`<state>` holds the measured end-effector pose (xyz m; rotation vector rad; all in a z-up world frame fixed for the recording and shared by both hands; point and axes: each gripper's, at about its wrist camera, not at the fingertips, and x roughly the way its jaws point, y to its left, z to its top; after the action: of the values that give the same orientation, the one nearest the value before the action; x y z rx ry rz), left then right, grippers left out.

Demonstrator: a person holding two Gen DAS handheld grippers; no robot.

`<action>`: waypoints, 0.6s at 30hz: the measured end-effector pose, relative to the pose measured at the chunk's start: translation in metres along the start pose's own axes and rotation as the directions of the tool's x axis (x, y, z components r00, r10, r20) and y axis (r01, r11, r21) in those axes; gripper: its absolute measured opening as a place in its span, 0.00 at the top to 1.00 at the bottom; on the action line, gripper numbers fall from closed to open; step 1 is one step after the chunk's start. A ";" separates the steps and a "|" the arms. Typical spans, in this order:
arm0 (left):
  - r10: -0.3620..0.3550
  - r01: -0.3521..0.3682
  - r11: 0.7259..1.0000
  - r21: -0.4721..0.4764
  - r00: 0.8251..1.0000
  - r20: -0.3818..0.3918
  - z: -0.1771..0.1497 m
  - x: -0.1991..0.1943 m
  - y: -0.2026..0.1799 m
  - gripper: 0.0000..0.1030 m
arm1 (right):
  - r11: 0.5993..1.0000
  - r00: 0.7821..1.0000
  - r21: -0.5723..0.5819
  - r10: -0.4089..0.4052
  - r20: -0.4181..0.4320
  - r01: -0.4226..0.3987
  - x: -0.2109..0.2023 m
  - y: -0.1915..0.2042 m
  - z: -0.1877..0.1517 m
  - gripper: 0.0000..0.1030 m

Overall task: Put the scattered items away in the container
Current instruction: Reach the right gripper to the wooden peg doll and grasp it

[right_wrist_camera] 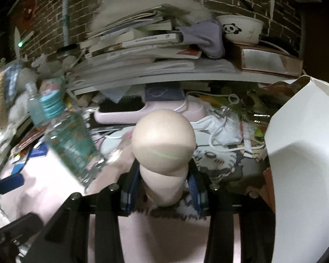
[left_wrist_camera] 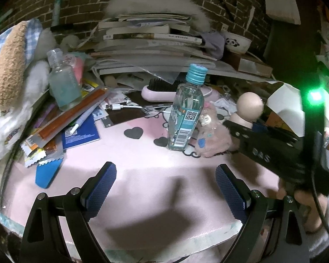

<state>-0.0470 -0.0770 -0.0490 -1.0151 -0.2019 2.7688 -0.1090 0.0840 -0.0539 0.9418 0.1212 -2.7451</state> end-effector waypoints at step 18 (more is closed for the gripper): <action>0.033 -0.032 0.999 -0.014 0.999 0.017 -0.008 -0.026 -0.001 0.12 | 0.990 0.980 -0.140 0.049 0.191 -0.022 -0.085 0.036 0.002 0.64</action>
<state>-0.0222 -0.0816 -0.0386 -1.0077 -0.2091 2.8098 -0.0359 0.0655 -0.0001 0.6303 0.2517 -2.7368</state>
